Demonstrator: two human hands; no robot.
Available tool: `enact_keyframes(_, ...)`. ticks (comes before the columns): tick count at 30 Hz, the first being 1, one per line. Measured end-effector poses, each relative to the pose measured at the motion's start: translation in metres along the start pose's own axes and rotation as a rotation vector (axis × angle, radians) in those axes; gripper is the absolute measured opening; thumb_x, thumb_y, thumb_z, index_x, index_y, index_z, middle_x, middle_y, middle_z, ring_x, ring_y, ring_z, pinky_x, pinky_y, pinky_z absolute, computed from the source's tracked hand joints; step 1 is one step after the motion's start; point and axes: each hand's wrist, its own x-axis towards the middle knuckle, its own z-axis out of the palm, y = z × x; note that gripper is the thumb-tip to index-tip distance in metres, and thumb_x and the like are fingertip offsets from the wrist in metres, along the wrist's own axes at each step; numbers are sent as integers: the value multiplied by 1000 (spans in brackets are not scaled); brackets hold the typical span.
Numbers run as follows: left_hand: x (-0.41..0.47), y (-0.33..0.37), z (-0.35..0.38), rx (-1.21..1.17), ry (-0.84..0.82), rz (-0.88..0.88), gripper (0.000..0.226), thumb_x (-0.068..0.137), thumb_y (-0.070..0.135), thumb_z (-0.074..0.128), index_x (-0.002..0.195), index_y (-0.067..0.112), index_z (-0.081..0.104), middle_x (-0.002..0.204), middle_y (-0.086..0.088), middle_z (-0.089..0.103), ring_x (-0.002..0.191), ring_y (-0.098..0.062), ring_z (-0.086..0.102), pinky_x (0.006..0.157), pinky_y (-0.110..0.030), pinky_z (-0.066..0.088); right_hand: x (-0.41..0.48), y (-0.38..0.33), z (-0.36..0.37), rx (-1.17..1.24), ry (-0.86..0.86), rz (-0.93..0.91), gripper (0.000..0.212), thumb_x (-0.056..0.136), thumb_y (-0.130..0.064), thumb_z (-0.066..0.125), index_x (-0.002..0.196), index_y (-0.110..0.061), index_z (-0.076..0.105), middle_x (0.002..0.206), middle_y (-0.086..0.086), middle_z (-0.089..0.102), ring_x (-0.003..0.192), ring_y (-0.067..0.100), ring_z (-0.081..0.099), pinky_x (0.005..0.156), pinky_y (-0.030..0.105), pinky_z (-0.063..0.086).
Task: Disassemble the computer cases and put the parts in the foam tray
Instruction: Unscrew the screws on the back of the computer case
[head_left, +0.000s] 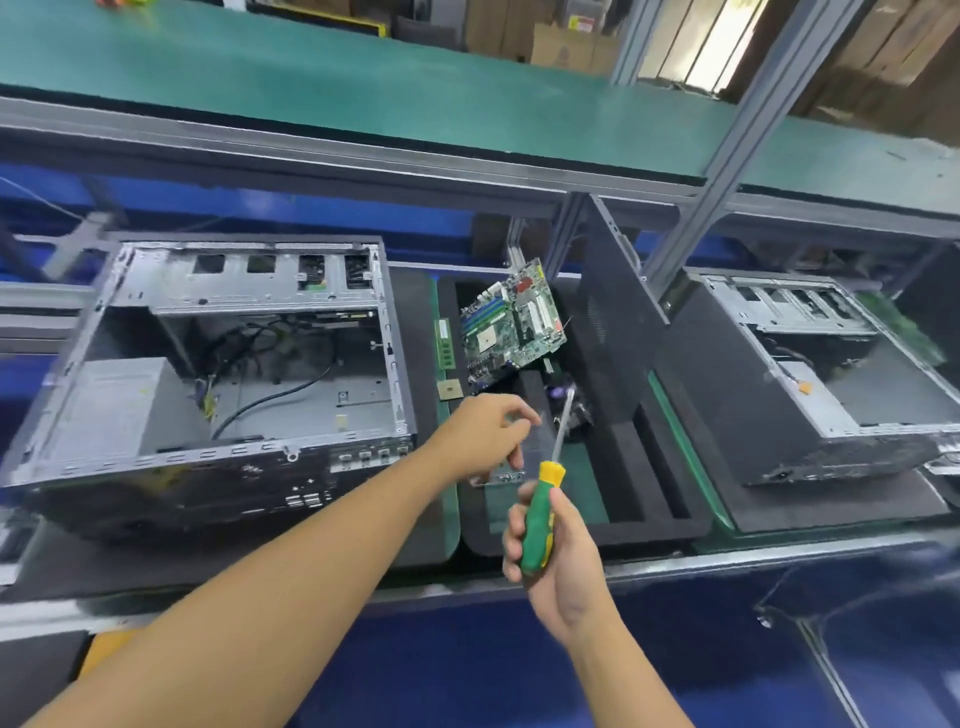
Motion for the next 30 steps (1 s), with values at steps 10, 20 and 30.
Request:
enact_keyframes(10, -162, -69, -202, 427, 193, 80, 35, 85, 0, 56, 109, 21, 71, 121, 2, 60, 114, -14, 55, 102, -29, 40, -33, 110, 133, 84, -236, 161, 37, 100, -41, 45, 114, -13, 65, 72, 10, 48, 55, 21, 44, 47, 31, 38)
enact_keyframes(20, -238, -192, -288, 781, 10, -146, 87, 82, 33, 77, 152, 43, 28, 166, 11, -4, 152, -13, 3, 119, -52, 18, -64, 202, 201, 1, -251, 193, 24, 99, -36, 52, 109, -15, 55, 84, 9, 59, 60, 23, 55, 52, 32, 45)
enact_keyframes(30, -249, -249, -270, 449, 368, 188, 74, 82, 16, 79, 147, 27, 46, 158, 18, 26, 147, 8, 7, 121, -24, 14, -72, 217, 241, -543, -165, 108, 25, 106, -33, 42, 109, -13, 57, 71, 7, 63, 43, 20, 47, 40, 24, 38)
